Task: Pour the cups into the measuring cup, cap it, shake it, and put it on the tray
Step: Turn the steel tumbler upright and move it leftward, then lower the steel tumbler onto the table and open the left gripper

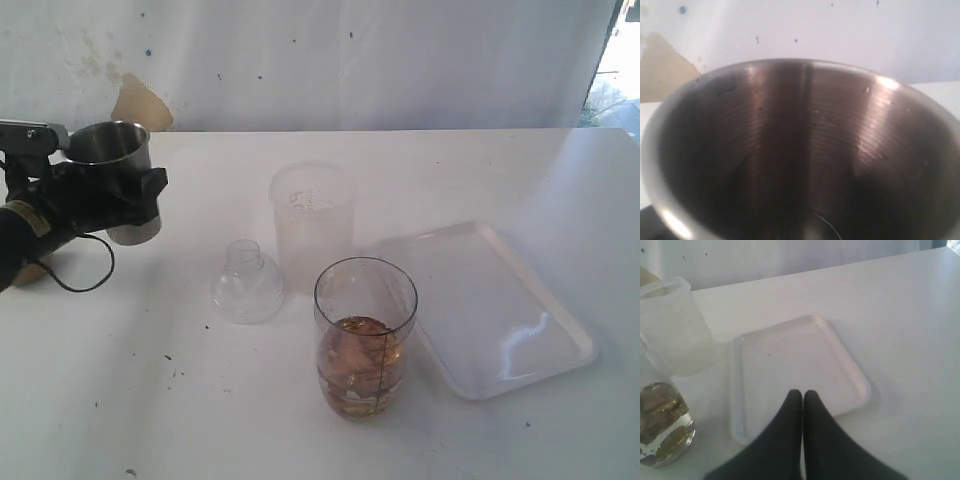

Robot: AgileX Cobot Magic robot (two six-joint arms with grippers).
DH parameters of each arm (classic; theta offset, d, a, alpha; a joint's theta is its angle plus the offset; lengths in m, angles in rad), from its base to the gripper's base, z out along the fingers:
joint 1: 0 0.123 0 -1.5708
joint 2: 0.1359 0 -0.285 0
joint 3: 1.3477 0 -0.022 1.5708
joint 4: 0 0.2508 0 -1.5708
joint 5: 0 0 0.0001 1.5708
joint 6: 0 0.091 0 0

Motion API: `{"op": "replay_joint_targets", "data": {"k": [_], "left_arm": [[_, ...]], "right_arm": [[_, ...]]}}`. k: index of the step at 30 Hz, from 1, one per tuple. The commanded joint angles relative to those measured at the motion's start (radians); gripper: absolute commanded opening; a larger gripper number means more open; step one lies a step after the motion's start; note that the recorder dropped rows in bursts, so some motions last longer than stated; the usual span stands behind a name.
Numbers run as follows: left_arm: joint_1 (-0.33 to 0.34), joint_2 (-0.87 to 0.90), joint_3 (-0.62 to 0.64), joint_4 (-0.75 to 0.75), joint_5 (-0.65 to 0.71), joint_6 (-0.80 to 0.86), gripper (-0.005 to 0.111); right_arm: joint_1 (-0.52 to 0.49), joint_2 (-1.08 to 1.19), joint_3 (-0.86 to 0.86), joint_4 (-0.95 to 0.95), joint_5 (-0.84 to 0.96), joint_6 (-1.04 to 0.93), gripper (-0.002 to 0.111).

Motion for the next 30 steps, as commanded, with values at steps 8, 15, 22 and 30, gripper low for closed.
{"op": "replay_joint_targets", "data": {"k": [8,15,22,30], "left_arm": [[0.002,0.171,-0.01,-0.084,-0.247,0.077,0.0],[0.002,0.226,-0.01,-0.096,-0.262,0.077,0.0],[0.002,0.227,-0.01,-0.096,-0.261,0.077,0.034],[0.002,0.225,-0.01,-0.117,-0.261,0.074,0.105]], "right_arm": [[-0.008,-0.005,0.004,-0.006,-0.002,0.0,0.0],[-0.008,-0.005,0.004,-0.006,-0.002,0.0,0.0],[-0.008,-0.005,0.004,-0.006,-0.002,0.0,0.0],[-0.008,-0.005,0.004,-0.006,-0.002,0.0,0.0]]}}
